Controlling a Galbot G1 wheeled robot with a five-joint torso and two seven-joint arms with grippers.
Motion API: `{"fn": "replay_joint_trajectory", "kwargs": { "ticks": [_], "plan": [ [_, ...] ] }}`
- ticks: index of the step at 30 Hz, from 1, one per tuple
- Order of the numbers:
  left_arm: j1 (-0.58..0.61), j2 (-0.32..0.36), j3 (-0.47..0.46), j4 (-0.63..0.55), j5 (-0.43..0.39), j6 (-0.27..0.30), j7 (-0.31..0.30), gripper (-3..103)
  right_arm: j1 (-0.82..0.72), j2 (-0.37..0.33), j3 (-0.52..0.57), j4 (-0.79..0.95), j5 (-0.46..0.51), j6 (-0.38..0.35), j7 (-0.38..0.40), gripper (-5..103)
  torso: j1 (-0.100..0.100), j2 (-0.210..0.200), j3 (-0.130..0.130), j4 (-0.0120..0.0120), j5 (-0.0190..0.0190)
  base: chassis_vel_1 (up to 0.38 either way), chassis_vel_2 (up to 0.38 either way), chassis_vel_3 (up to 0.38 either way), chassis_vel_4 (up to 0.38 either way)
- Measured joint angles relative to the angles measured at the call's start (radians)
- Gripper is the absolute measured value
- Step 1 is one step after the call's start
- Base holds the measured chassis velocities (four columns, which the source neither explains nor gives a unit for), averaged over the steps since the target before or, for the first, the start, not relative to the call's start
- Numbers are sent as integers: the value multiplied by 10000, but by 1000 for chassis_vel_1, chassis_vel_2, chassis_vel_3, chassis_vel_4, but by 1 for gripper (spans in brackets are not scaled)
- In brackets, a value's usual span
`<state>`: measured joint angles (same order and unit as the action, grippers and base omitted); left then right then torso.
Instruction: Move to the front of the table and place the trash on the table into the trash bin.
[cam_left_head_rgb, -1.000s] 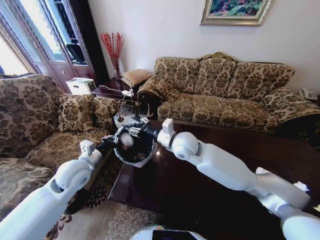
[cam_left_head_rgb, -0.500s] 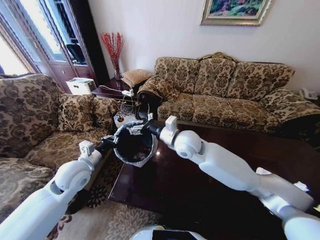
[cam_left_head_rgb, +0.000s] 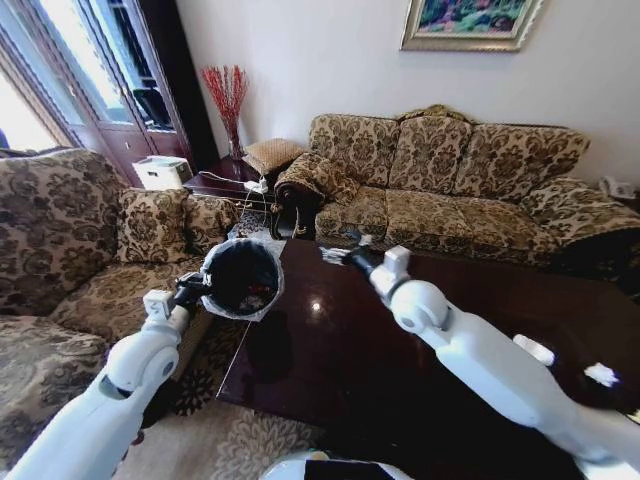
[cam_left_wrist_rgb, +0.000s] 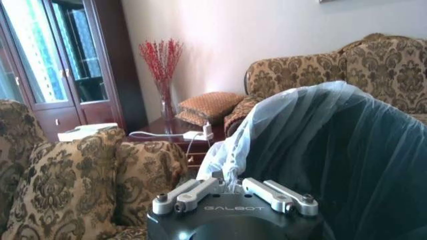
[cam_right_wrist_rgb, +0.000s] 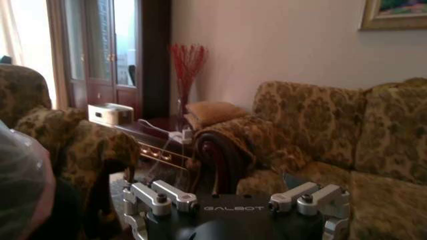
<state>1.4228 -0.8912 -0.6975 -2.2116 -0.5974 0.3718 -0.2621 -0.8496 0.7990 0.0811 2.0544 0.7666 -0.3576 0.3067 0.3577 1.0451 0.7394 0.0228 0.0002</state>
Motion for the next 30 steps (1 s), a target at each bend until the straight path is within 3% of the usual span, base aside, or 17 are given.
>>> {"fn": "replay_joint_trajectory", "kwargs": {
  "ticks": [2, 3, 6, 14, 30],
  "plan": [
    [61, -125, 34, -119, -30, -9, 71, 0, -1823, 173, 1577, 185, -615, 7, -486, 100, -1, 0, -1, -7, 6, 0, 0, 0, 0],
    [61, -125, 34, -119, -30, -9, 71, 0, -1823, 173, 1577, 185, -615, 7, -486, 100, -1, 0, -1, -7, 6, 0, 0, 0, 0],
    [101, -298, 158, -219, -53, -21, 215, 0, -3381, 805, 2961, 472, -1185, 145, -877, 100, -3, 1, -2, -6, 1, 0, 0, 0, 0],
    [255, -605, 283, -568, 96, -119, 214, 0, -4914, 1679, 3932, 1367, -1743, 209, -845, 100, -1, 1, -1, 4, -2, 0, 0, 0, 0],
    [296, -758, 324, -831, 168, -236, 251, 0, -6660, 2488, 5207, 2324, -2546, 440, -1077, 100, -1, 1, 0, 0, -3, -42, -42, -36, -42]
  ]
}}
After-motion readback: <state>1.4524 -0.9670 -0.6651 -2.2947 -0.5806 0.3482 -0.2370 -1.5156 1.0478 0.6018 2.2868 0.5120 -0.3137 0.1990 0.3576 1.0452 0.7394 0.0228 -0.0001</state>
